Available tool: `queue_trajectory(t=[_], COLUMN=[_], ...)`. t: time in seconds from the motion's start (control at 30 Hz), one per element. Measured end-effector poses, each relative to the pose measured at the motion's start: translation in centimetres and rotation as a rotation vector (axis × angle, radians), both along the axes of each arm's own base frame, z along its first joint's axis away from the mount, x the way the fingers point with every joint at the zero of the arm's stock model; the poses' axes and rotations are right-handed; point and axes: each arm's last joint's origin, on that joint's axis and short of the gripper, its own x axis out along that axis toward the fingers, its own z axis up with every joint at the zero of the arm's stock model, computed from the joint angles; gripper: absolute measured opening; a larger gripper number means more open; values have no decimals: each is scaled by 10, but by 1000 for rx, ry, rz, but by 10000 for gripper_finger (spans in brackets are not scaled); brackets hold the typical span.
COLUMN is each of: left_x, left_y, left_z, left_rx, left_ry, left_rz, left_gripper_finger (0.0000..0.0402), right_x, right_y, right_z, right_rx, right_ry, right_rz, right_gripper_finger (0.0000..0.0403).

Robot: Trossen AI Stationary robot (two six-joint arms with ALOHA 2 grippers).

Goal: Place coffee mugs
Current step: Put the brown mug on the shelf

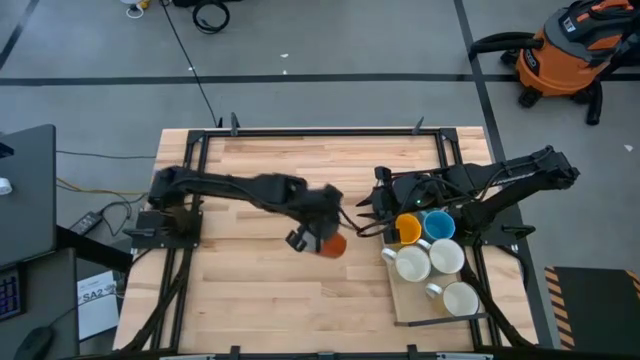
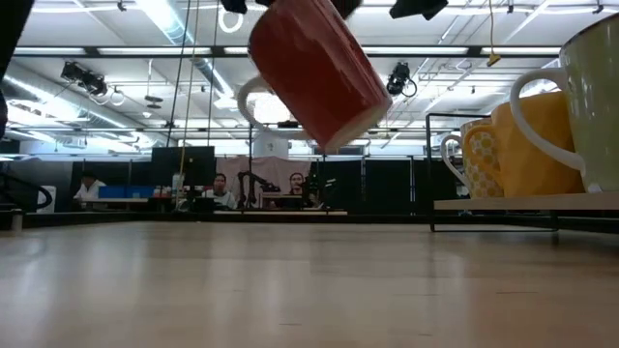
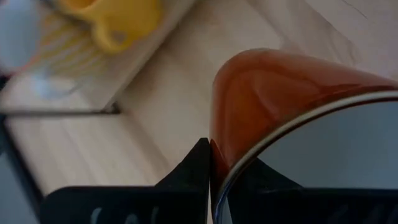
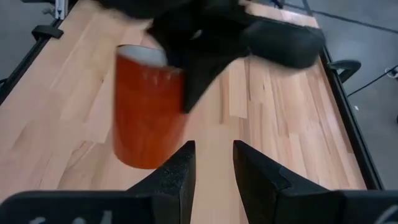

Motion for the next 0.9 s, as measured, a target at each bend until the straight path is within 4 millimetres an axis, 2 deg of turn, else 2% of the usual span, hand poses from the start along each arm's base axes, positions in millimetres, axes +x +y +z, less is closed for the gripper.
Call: queue_trajectory(t=[0.2,0.33,0.5,0.9], left_x=[26,33,39,45], left_y=[-25,-36,-43,-45], left_z=[-26,-50,-69,-79], left_rx=[44,76,80,93], left_ry=[96,163,204,203], left_rz=[-139,-206,-222,-210], left_gripper_finger=[32,37,39,42], right_x=[-6,-12,-17,-18], right_y=[-1,-3,-5,-5], right_z=[-6,-8,-6,-5], right_rx=[-17,-11,40,41], right_ry=[88,138,141,131], right_rz=[-1,-12,-60,-53], right_gripper_finger=[113,113,113,113])
